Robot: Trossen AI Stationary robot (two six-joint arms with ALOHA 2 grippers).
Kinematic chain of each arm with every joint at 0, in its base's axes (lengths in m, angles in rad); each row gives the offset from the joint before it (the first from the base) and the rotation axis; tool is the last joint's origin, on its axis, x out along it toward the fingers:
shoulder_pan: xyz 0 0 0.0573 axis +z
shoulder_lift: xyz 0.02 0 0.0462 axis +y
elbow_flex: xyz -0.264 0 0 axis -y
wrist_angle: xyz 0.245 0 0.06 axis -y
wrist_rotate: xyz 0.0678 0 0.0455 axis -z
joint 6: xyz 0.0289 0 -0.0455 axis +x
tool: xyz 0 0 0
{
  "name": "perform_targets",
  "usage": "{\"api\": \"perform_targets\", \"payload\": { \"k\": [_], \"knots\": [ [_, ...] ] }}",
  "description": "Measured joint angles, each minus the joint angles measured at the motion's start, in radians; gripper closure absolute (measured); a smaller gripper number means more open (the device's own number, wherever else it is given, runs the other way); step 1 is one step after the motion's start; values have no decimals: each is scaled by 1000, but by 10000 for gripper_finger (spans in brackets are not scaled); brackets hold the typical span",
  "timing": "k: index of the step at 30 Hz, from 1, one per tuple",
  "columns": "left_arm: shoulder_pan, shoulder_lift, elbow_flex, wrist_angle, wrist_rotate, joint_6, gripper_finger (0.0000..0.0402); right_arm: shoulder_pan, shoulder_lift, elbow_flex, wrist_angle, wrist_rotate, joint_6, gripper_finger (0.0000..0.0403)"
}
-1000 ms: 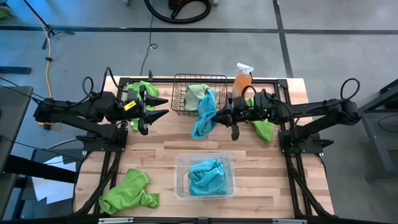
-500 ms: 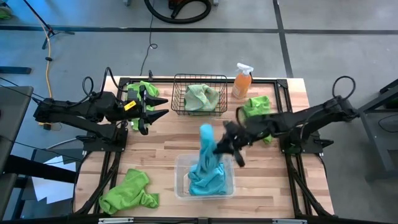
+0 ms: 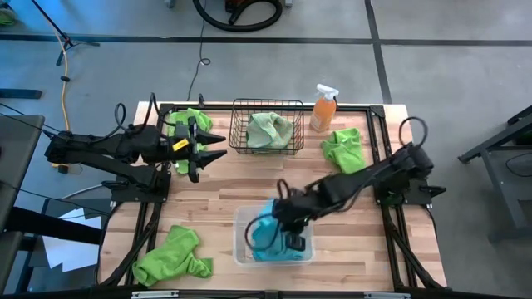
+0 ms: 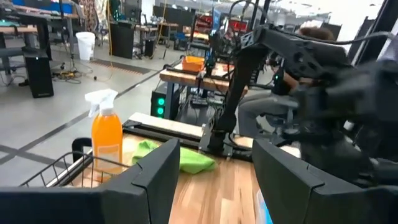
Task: Sort microfiber towel by color & place in baskets
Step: Put the blue towel into the basket
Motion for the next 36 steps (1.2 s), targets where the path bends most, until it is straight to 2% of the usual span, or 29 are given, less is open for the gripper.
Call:
{"api": "perform_targets", "payload": {
  "k": [4, 8, 17, 24, 29, 34, 36],
  "knots": [
    [0, 0, 0, -8, 0, 0, 213, 29, 78, 20, 3, -22, -1, 402],
    [0, 0, 0, -9, 0, 0, 213, 27, 140, 14, 2, -21, 112, 397],
    [0, 0, 0, -9, 0, 0, 213, 16, 186, 14, 6, -94, 572, 386],
    [0, 0, 0, -9, 0, 0, 213, 16, 186, 14, 8, -19, 856, 386],
    [0, 0, 0, -10, 0, 0, 213, 9, 196, 12, 60, 29, 940, 387],
    [0, 0, 0, -13, 0, 52, 213, -6, 221, 12, 272, 28, 916, 399],
    [0, 0, 0, -14, 0, 68, 213, -10, 230, 12, 295, 25, 954, 398]
  ]
}}
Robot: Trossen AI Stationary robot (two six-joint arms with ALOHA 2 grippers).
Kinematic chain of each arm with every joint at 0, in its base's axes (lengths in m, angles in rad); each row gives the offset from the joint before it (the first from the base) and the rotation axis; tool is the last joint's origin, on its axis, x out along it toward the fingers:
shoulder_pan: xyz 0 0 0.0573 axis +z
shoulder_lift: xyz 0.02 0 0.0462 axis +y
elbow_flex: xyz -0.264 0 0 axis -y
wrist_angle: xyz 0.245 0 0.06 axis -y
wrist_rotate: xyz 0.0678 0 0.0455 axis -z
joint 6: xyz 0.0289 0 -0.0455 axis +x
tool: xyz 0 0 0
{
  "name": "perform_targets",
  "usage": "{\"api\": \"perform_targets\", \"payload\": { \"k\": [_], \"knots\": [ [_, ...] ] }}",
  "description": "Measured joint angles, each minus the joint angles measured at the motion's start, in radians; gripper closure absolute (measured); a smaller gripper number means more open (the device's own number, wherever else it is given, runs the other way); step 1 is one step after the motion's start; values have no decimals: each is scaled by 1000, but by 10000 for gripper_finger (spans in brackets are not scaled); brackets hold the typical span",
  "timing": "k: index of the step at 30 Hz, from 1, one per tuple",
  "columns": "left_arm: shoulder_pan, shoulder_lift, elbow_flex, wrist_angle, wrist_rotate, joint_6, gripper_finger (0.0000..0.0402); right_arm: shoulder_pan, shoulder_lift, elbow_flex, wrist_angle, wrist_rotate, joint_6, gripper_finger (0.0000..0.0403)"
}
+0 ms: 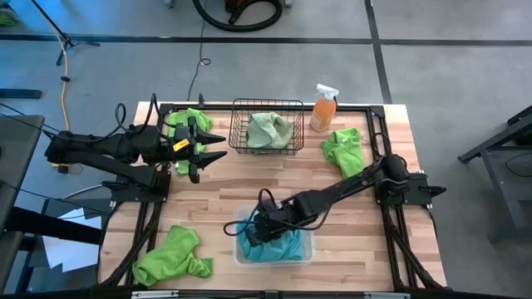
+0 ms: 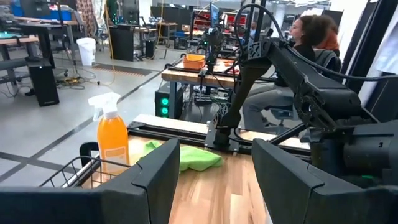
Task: Sort microfiber towel by color & place in baskets
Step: Put the blue towel into the basket
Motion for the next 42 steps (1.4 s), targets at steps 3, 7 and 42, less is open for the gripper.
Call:
{"api": "perform_targets", "payload": {
  "k": [3, 7, 42],
  "knots": [
    [0, 0, 0, 0, 0, 1, 213, 5, 20, 0, -2, -7, 59, 399],
    [0, 0, 0, -2, 0, 1, 213, 18, 47, 0, -46, -15, 110, 400],
    [0, -31, 17, -46, 0, 89, 213, -1, 187, 349, -494, 9, 1, 194]
  ]
}}
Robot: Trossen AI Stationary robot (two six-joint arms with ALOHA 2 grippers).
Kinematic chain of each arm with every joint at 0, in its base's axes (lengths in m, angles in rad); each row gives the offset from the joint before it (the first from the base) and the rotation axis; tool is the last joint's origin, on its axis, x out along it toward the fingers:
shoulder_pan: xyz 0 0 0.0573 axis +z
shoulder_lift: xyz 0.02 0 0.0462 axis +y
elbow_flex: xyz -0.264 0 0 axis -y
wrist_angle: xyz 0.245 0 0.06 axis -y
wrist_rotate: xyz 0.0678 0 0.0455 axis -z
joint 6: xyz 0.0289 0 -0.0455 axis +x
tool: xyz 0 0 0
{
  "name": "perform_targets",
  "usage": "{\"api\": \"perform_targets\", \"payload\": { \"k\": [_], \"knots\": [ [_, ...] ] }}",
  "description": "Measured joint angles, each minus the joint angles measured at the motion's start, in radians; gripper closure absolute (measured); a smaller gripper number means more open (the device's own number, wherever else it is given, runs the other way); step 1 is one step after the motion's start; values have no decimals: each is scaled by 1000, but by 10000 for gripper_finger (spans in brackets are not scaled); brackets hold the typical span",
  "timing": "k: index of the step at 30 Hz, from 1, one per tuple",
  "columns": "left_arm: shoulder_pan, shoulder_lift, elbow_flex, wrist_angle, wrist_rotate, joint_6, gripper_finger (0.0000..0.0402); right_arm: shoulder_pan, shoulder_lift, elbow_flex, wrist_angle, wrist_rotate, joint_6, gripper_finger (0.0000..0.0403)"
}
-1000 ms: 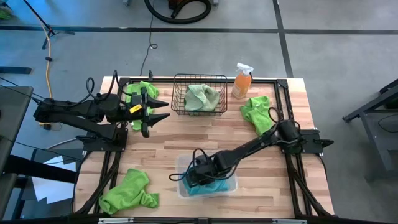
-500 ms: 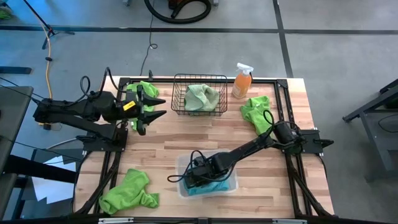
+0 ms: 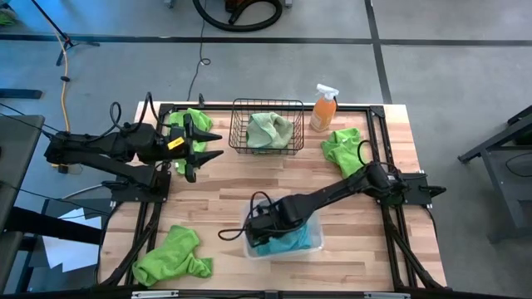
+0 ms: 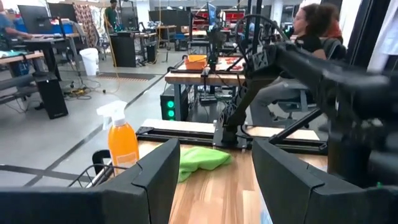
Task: Sort microfiber towel by color & place in baskets
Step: Put the blue towel into the basket, then put the top left green towel into the wire basket
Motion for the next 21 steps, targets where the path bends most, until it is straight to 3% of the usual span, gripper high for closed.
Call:
{"api": "perform_targets", "payload": {
  "k": [9, 12, 18, 21],
  "knots": [
    [0, 0, 0, -7, 0, 0, 213, -25, -3, 203, -241, 5, -72, 194],
    [0, 0, 0, -7, 0, 1, 213, -35, -3, 283, -350, 76, -73, 194],
    [0, 0, 0, -7, 0, 1, 213, -76, -130, 207, -464, 222, -81, 194],
    [0, 0, -1, -7, 0, 0, 213, -119, -206, 99, -434, 270, -163, 194]
  ]
}}
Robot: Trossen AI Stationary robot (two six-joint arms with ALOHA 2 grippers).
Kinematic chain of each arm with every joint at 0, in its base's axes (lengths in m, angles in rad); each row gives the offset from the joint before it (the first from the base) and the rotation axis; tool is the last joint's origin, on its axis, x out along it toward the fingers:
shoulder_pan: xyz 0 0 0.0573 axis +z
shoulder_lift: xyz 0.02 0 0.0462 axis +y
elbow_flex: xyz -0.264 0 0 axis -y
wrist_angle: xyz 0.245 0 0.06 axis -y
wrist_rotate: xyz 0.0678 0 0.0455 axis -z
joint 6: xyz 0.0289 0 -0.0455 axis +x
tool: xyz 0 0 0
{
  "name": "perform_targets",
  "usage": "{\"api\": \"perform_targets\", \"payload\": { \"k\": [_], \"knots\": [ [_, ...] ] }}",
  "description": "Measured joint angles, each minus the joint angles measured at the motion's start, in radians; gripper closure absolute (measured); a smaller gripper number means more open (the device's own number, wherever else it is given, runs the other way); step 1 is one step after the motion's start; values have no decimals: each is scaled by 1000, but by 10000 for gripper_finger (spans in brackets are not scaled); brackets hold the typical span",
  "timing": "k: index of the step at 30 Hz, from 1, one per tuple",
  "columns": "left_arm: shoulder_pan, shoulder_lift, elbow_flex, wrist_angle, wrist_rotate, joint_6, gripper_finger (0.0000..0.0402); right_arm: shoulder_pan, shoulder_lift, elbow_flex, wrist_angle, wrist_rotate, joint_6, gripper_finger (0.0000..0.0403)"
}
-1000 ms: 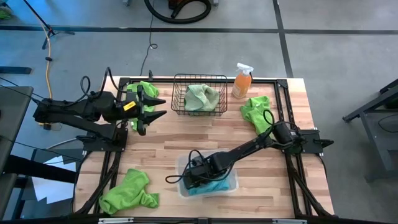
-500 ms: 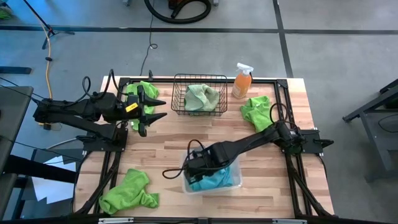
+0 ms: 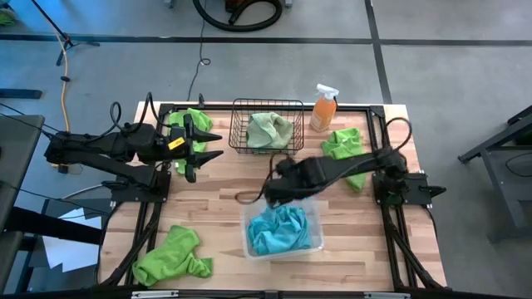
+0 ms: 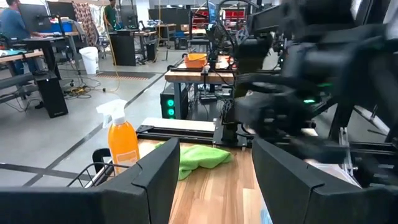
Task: Sort microfiber towel by color & place in baskets
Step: Put the top left green towel into the wire basket
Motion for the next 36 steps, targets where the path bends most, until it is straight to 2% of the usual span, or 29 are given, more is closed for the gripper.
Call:
{"api": "perform_targets", "payload": {
  "k": [4, 6, 11, 15, 20, 23, 27, 29, 31, 33, 36],
  "knots": [
    [0, 0, 0, -2, 0, -27, 213, -82, -112, -218, -21, -4, -90, 194],
    [0, 1, 0, -2, 0, -36, 213, -122, -183, -349, 49, -7, -155, 194],
    [0, 3, 0, -2, 0, -62, 213, -203, -424, -676, 361, -28, -403, 194],
    [0, 8, 0, -5, -17, -68, 213, -252, -636, -903, 531, -30, -547, 194],
    [0, 8, 0, -7, -69, -99, 213, -265, -886, -1125, 782, -50, -663, 194],
    [0, 8, 0, -5, -69, -170, 213, -265, -1001, -1229, 1041, -76, -751, 194],
    [0, 22, 0, -8, -69, -217, 213, -263, -1081, -1338, 1416, -122, -971, 194],
    [0, 28, 0, -4, -69, -210, 213, -263, -1091, -1375, 1565, -158, -1125, 194],
    [0, 33, 0, -6, -69, -193, 213, -262, -1089, -1397, 1684, -167, -1215, 194],
    [0, 38, 0, -5, -69, -180, 213, -262, -1079, -1410, 1772, -163, -1216, 194],
    [0, 38, 0, -4, -69, -177, 213, -263, -1055, -1415, 1804, -157, -1171, 194]
  ]
}}
